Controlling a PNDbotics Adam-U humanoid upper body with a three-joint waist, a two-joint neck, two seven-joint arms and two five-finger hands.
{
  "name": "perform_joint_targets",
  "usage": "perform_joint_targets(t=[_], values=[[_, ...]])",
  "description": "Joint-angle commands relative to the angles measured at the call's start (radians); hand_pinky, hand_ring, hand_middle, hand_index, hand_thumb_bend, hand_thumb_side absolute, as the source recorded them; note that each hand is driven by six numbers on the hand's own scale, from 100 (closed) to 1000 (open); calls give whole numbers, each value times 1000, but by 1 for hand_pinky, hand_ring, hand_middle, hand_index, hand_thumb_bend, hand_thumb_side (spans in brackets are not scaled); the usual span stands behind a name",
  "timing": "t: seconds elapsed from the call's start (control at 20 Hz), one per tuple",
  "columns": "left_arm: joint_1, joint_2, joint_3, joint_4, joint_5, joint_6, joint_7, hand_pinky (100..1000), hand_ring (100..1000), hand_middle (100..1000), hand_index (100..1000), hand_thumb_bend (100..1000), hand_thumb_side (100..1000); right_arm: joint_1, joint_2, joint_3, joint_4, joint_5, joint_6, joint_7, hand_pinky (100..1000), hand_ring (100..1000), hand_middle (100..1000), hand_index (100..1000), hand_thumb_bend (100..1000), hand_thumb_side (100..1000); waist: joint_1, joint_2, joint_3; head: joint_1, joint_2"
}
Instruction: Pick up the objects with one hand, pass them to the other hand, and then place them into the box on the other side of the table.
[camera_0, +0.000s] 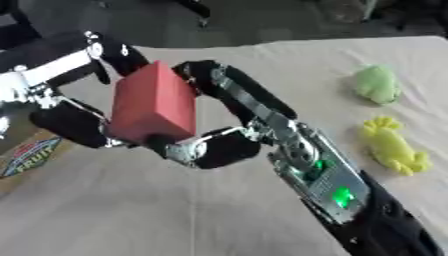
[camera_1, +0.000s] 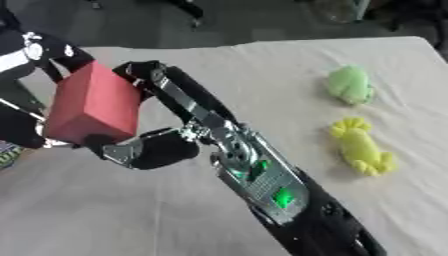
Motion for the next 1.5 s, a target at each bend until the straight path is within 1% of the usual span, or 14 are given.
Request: perform_joint_targets(t=[0.05, 0.2, 0.35, 0.65, 0.95, 1.1, 1.15, 1.2, 1.25, 1.3, 1.4, 1.5], values=[[-4, 36, 39, -51, 34, 5, -12, 699, 768, 689, 820, 704, 281, -13, -8, 2, -9, 14, -5, -13, 732, 522, 470, 564, 100, 148, 2, -11, 1, 2, -16], [11, 50, 61, -74, 63, 15, -39, 713, 778, 696, 826, 763, 317, -11, -11, 1, -18, 14, -9, -30, 730, 521, 469, 563, 100, 144, 2, -11, 1, 2, -15], [23, 62, 82, -89, 83, 12, -78, 728, 787, 706, 828, 787, 355, -7, -19, 0, -29, 8, -8, -36, 730, 520, 468, 562, 100, 145, 1, -10, 0, 2, -20], [29, 64, 105, -93, 88, -14, -98, 730, 788, 705, 831, 842, 361, -7, -22, 2, -36, 5, -1, -25, 729, 520, 468, 561, 100, 145, 1, -8, 0, 1, -25], [34, 67, 106, -93, 80, -22, -109, 739, 792, 710, 837, 884, 361, -7, -24, 4, -33, 4, 3, -19, 728, 519, 467, 560, 100, 144, 0, -7, 0, 1, -25], [35, 67, 107, -93, 78, -27, -113, 738, 791, 709, 837, 897, 382, -5, -25, 5, -30, 4, 4, -17, 728, 518, 466, 560, 100, 146, 0, -7, 0, 1, -27], [36, 66, 107, -93, 78, -28, -113, 739, 791, 708, 837, 913, 408, -5, -25, 6, -29, 4, 5, -16, 728, 518, 466, 559, 100, 146, -1, -6, 0, 1, -27], [36, 66, 107, -93, 78, -30, -113, 739, 791, 708, 837, 913, 408, -5, -25, 6, -28, 4, 6, -15, 728, 518, 466, 559, 100, 146, -1, -6, 0, 1, -27], [36, 66, 107, -93, 79, -34, -114, 743, 794, 711, 840, 958, 457, -4, -25, 7, -27, 4, 6, -14, 728, 518, 466, 559, 100, 146, -1, -6, 0, 1, -27], [37, 67, 107, -93, 78, -38, -116, 745, 795, 713, 840, 982, 481, -4, -25, 7, -26, 4, 6, -13, 728, 518, 466, 559, 100, 146, -1, -5, 0, 1, -27], [39, 68, 109, -93, 76, -48, -122, 747, 797, 715, 840, 1000, 512, -3, -25, 7, -25, 5, 6, -13, 728, 518, 466, 559, 100, 146, 0, -5, 0, 1, -27], [43, 70, 111, -93, 76, -53, -130, 751, 799, 718, 841, 1000, 540, -2, -26, 6, -26, 5, 6, -14, 727, 517, 466, 559, 100, 147, 0, -5, 0, 1, -27]])
